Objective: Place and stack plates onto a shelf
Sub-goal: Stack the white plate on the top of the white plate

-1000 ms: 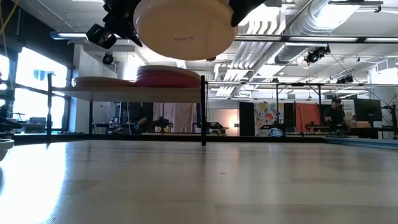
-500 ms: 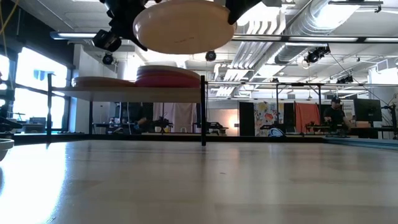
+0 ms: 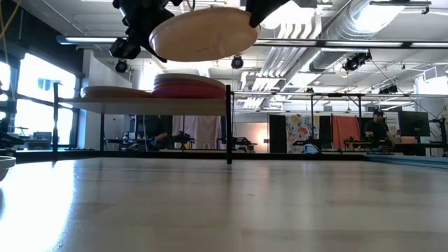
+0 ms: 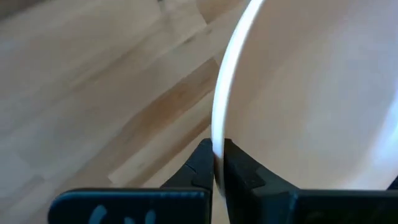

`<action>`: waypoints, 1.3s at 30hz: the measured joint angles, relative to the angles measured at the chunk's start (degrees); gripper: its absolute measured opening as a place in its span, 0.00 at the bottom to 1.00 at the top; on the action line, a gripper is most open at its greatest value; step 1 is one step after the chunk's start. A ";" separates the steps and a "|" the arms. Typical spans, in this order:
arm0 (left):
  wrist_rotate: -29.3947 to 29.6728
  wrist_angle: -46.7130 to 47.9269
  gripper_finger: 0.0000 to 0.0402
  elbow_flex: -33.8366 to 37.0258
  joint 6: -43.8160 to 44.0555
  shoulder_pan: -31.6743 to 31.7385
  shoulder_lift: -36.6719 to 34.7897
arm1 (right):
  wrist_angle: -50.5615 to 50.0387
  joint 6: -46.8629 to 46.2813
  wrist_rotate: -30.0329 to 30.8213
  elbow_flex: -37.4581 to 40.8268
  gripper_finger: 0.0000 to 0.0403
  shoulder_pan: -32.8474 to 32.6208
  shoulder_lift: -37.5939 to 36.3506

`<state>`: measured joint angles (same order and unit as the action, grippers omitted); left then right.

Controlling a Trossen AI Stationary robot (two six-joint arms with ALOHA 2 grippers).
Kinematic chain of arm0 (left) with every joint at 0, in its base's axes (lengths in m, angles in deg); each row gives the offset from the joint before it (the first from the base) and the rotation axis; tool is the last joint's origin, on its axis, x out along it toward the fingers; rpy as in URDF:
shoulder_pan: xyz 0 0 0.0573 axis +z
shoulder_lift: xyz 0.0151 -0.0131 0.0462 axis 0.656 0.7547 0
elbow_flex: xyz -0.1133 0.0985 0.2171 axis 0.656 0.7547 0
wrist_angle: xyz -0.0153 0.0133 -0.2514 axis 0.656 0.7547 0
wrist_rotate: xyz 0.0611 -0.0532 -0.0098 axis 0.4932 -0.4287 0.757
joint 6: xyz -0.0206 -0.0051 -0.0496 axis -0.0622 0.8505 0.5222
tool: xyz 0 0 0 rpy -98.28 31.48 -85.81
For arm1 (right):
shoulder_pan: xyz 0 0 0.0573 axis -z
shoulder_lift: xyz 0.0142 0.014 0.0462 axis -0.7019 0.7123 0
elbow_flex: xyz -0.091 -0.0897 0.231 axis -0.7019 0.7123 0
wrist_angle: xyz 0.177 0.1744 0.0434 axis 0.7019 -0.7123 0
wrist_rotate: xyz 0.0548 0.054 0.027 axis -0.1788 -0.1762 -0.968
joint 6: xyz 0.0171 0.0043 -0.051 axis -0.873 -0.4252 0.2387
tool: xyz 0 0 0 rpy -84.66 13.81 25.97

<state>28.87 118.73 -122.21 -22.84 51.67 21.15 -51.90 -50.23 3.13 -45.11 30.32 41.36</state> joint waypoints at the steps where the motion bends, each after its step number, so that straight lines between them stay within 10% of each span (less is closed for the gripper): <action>1: 0.66 0.03 0.01 0.00 -0.69 0.15 0.00 | 0.04 -2.10 0.14 0.00 0.10 0.04 0.00; 20: 1.73 8.17 0.01 0.07 -18.25 11.71 -1.42 | -4.53 -33.97 10.03 0.00 0.33 0.74 -0.05; 32: 1.22 8.41 0.01 -0.93 -16.79 18.49 -9.18 | -4.28 -26.76 13.23 0.00 0.33 11.61 -0.07; 39: 10.44 10.06 0.01 -6.68 -12.20 24.92 -12.03 | -1.49 -16.18 12.53 0.00 0.33 21.58 -0.07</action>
<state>39.30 128.79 -128.89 -35.05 76.59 9.12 -53.39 -66.41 15.66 -45.11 51.90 41.29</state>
